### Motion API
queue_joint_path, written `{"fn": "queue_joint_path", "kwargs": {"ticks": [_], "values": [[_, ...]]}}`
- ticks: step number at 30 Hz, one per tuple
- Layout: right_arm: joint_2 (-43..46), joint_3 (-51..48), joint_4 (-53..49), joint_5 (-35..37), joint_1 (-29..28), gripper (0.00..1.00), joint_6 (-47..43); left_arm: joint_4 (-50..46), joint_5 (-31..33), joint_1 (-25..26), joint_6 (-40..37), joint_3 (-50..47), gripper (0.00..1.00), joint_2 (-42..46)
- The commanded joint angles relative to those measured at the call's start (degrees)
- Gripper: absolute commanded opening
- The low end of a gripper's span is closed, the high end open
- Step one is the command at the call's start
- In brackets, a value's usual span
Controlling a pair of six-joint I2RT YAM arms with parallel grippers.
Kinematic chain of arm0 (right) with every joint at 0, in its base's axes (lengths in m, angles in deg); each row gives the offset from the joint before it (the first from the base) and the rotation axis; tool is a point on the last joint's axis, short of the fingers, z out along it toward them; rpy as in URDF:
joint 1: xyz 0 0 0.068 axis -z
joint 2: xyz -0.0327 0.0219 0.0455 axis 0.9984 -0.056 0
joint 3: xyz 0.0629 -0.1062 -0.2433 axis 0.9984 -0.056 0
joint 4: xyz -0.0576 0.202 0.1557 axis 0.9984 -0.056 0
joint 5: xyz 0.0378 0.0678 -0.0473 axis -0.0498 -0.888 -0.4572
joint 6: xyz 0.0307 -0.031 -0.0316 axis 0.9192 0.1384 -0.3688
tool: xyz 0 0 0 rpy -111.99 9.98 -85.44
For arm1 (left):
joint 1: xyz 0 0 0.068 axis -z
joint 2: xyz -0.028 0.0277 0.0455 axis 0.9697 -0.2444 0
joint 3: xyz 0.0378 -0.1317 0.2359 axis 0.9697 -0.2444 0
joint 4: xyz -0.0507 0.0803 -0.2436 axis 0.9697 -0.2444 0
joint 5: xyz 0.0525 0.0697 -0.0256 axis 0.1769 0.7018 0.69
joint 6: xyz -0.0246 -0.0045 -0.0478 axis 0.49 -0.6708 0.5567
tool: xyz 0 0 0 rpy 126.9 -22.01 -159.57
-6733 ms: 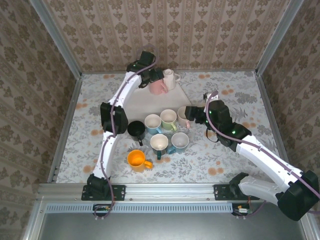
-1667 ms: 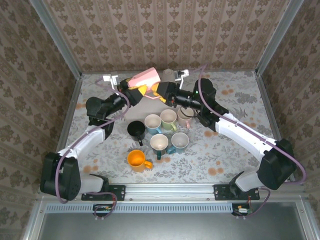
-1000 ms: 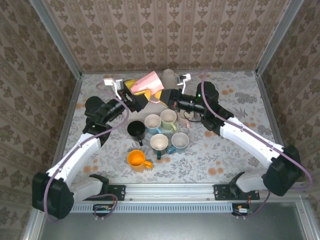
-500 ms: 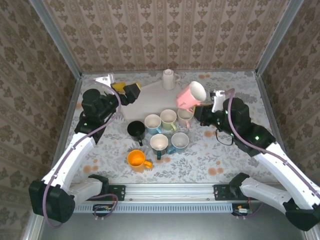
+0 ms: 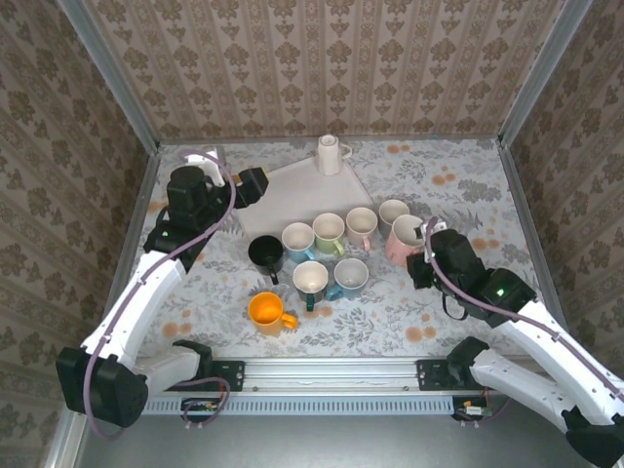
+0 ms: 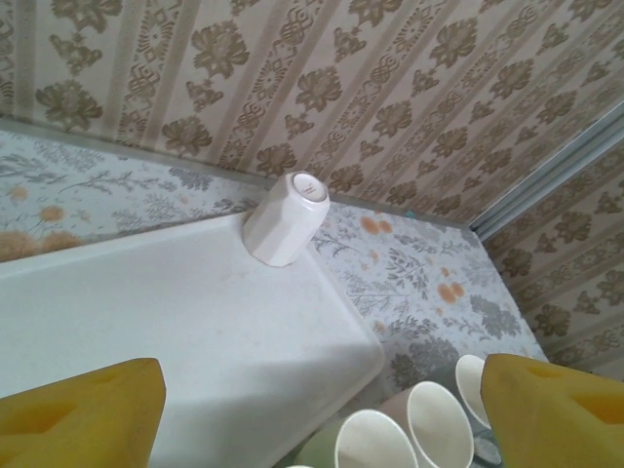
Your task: Turn the mug right side up
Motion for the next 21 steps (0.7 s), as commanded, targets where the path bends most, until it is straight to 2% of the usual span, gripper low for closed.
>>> {"fn": "queue_joint_path", "kwargs": {"ticks": [1,4,9,15,21], "values": [[2.22,-4.21,7.95,4.78,-1.91,0.00,-1.14,-4.16,2.82,0.69,-3.20,-0.29,0.89,1.66],[1.53,-7.49,11.12,5.75,-2.41,0.00,-0.01,-4.31,3.61,0.69,-4.76,-1.42,0.90,2.03],[-0.57,-11.26,16.98,8.01,-4.30,0.00,4.56,-6.41,6.06,0.77,-2.96,-1.37,0.92,1.94],[-4.23,-15.26,23.69,14.57,-9.04,0.00,4.81,-6.49,3.55,1.64,-3.01,-0.93,0.95,0.62],[-6.34,-17.63,27.96,15.25,-10.42,0.01,4.69,-6.06,3.60,1.65,-2.76,-1.38,0.95,0.98]]}}
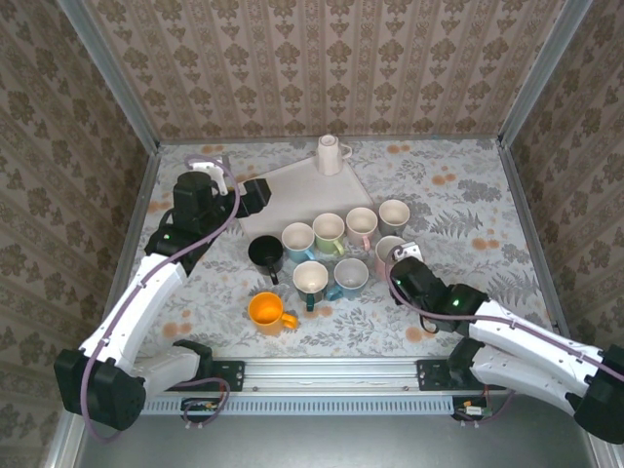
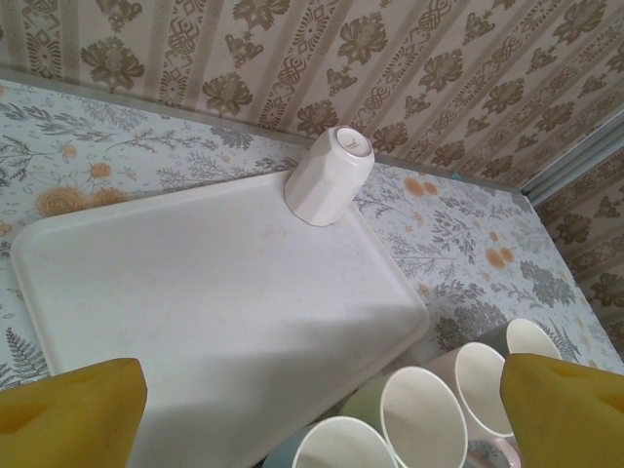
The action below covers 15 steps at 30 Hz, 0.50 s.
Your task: Turn the mug right side up
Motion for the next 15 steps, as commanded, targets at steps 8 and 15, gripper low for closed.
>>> {"fn": "queue_joint_path", "kwargs": {"ticks": [8,15], "values": [[-3.23,-2.08,10.42,3.88,-1.78,0.09,2.65,-0.58,-2.28,0.21,-0.26,0.05,0.95,-0.88],[-4.91,-3.01,11.55,1.62,-2.41,0.14,4.29,-0.24,-2.86,0.12,-0.34,0.22,0.95,-1.06]]}}
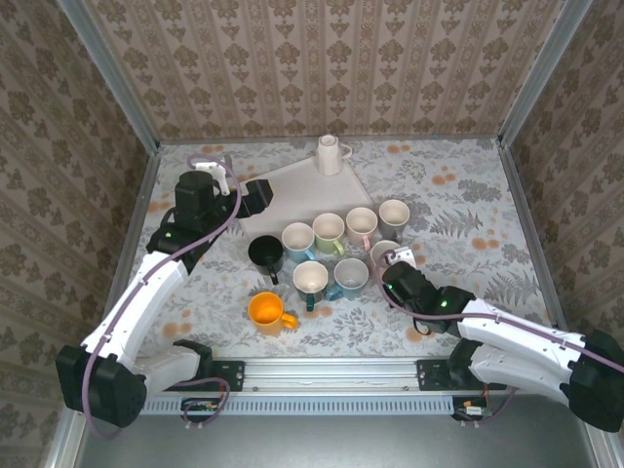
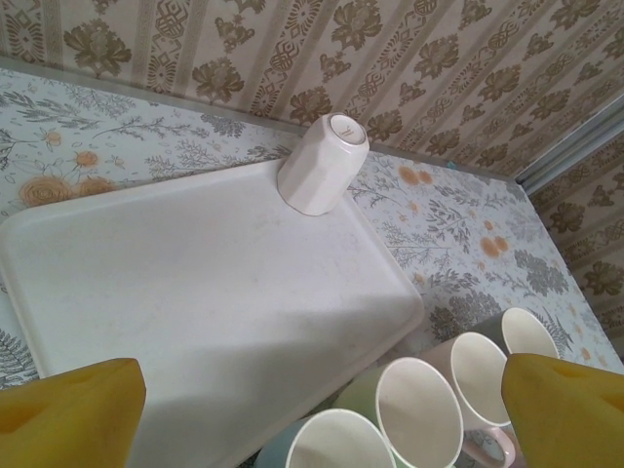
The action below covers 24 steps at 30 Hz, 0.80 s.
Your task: Turn the mug right side up
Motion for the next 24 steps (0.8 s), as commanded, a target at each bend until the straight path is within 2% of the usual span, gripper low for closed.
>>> {"fn": "queue_joint_path", "kwargs": {"ticks": [1,5,7,10,13,20,24], "values": [[-0.42,0.22,5.64,0.94,-0.71,0.15,2.08,-0.27,-1.10,0.13,-0.34,0.19,0.95,-0.19],[-0.71,0.13,5.73,0.81,-1.08,0.23,2.79,-0.42,-1.05,0.19,-0.51,0.24,0.95,-0.28],[-0.17,0.28,5.26,0.98,-1.18,0.32,3.02,-0.58,-0.97,0.15,-0.60,0.31,0.95,-0.37],[1.10,0.75,3.60,1.94,-1.19,0.51,3.81,-0.90,-0.88,0.13,-0.56,0.48,0.95,-0.70],[2.51,1.77,1.47,2.13,-1.18,0.61,4.36,-1.13,-0.99,0.12,-0.60,0.60,0.95,-0.80],[10.83,6.54,-9.66,1.80,-1.12,0.65,6.32,-1.86,0.06,0.18,-0.69,0.91,0.95,-0.81],[13.77,10.13,-13.57,-1.92,-1.16,0.66,4.26,-2.45,0.29,0.15,-0.75,1.31,0.95,-1.07]]}}
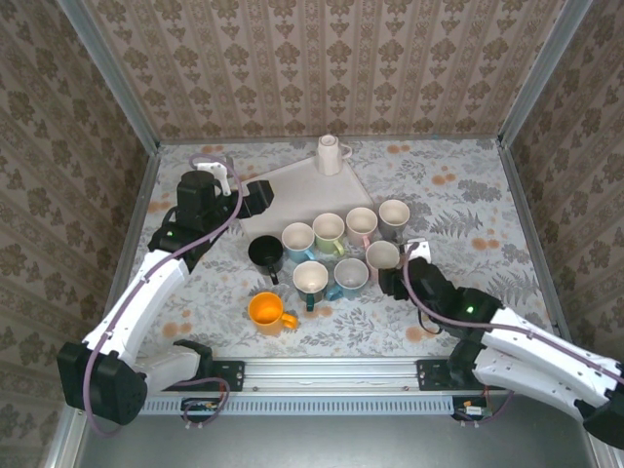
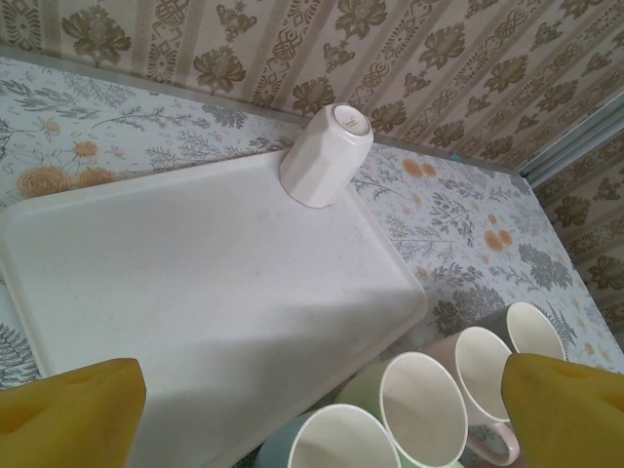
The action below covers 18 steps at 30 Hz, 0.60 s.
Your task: Turn the mug right side up
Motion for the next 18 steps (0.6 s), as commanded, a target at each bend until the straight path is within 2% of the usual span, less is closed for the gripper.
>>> {"fn": "queue_joint_path", "kwargs": {"ticks": [1,5,7,13,16,18], "values": [[0.47,4.97,-6.10,-2.90,-0.29,0.66,-2.31,-2.02,0.56,0.17,-0.76,1.42,0.95,-0.45],[-7.40,14.29,-4.28,-3.55,0.94,0.71,-9.05,-3.00,1.43,0.03,-0.58,1.99,0.95,-1.31],[-13.81,20.54,-0.61,-6.07,3.29,0.74,-13.10,-3.34,1.05,-0.06,-0.40,2.46,0.95,-1.99],[-39.41,43.48,5.02,-14.47,13.84,0.79,-20.90,-3.59,1.14,-0.14,0.06,2.41,0.94,-2.16],[-53.57,55.46,5.23,-13.29,16.92,0.82,-26.76,-3.47,1.12,-0.41,0.21,2.20,0.94,-1.91],[-61.66,62.94,4.48,-16.48,19.78,0.83,-27.99,-3.18,1.15,-0.50,0.22,1.80,0.94,-1.71]]}}
